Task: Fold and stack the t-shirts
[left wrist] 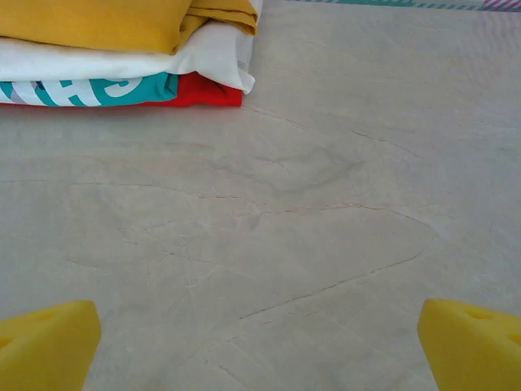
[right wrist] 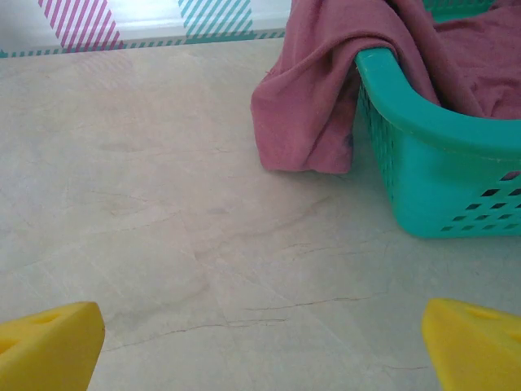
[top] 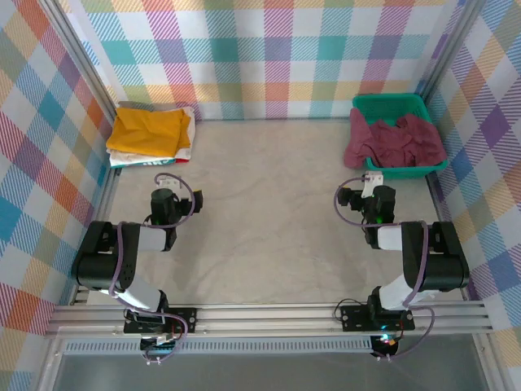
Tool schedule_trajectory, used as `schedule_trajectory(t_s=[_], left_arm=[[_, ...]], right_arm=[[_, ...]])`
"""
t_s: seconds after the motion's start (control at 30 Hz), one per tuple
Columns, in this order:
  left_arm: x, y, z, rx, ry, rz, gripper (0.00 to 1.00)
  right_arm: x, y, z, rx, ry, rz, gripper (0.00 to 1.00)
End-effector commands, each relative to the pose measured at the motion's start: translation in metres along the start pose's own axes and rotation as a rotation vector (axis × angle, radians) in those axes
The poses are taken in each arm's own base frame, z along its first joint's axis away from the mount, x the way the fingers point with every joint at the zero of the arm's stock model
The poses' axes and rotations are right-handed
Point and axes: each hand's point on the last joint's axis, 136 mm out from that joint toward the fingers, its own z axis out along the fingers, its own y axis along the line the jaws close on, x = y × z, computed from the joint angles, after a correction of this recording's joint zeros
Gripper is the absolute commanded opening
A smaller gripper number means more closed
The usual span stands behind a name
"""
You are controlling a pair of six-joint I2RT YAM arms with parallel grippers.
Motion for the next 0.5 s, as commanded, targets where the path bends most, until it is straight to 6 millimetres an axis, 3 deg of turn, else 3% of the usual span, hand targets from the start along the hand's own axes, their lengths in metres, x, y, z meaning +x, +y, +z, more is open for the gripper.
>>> schedule_trajectory(t_s=[0.0, 0.47], left_arm=[[-0.0053, 0.0030, 0.0016, 0.003, -0.012, -0.018, 1.00], [-0.0044, 0.0029, 0.0021, 0.004, -0.008, -0.018, 1.00]], right_arm=[[-0.0046, 0.0041, 0.0019, -0.021, -0.011, -0.001, 1.00], [-0.0046, 0.0043, 0.0019, -0.023, -0.010, -0.001, 1.00]])
